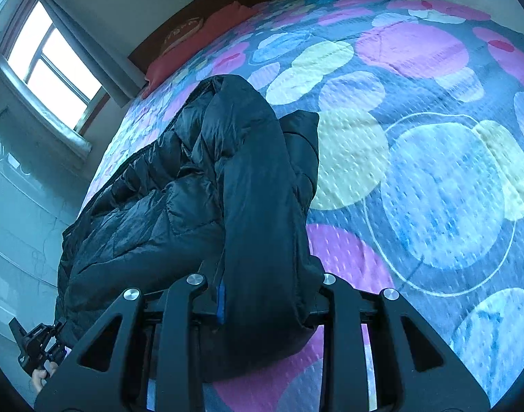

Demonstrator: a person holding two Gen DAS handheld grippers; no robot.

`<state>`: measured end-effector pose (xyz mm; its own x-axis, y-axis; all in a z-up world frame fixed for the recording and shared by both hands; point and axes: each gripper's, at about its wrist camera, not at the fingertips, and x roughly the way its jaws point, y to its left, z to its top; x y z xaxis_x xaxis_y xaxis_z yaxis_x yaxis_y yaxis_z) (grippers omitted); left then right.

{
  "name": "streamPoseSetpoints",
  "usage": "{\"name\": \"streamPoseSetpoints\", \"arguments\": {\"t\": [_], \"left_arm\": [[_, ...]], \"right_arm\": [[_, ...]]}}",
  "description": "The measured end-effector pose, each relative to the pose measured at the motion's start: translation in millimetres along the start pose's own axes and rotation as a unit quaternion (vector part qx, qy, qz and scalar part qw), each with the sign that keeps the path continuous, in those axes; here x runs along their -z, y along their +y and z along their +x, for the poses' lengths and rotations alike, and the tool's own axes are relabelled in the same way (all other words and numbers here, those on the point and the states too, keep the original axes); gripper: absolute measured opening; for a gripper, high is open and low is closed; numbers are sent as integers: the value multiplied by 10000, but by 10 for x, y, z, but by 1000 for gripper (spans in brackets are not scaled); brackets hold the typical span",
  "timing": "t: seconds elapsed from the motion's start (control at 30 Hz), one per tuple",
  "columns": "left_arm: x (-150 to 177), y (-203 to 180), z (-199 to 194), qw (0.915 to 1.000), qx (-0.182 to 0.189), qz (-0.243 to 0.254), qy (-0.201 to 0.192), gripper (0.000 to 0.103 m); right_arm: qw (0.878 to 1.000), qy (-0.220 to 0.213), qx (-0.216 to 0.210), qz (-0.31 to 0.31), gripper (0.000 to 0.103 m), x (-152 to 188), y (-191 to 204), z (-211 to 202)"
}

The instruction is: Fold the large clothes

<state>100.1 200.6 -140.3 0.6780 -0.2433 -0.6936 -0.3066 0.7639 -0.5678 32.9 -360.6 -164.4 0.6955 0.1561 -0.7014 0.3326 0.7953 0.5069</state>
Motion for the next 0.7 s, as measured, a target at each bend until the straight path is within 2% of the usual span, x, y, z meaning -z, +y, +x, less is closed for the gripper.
{"name": "streamPoseSetpoints", "arguments": {"t": [0.1, 0.17, 0.27, 0.43, 0.57, 0.7], "left_arm": [[-28, 15, 15, 10000, -22, 27, 47, 25], [-30, 2, -11, 9999, -99, 37, 61, 33], [4, -21, -86, 9994, -271, 225, 4, 45], [60, -23, -213, 9982, -373, 450, -118, 49], [52, 5, -304, 9977, -477, 442, -200, 53], [43, 39, -377, 9966, -591, 474, -316, 53]], "right_arm": [[10000, 6, 59, -47, 33, 32, 13, -49], [9999, 25, 118, -56, 40, 42, 13, -80], [9996, 38, 244, -152, 46, 61, 19, -178], [9960, -19, 643, -620, 47, 167, 155, -421], [9887, -255, 985, -1096, 47, 237, 415, -626], [9813, -537, 908, -1611, 47, 293, 756, -722]]}}
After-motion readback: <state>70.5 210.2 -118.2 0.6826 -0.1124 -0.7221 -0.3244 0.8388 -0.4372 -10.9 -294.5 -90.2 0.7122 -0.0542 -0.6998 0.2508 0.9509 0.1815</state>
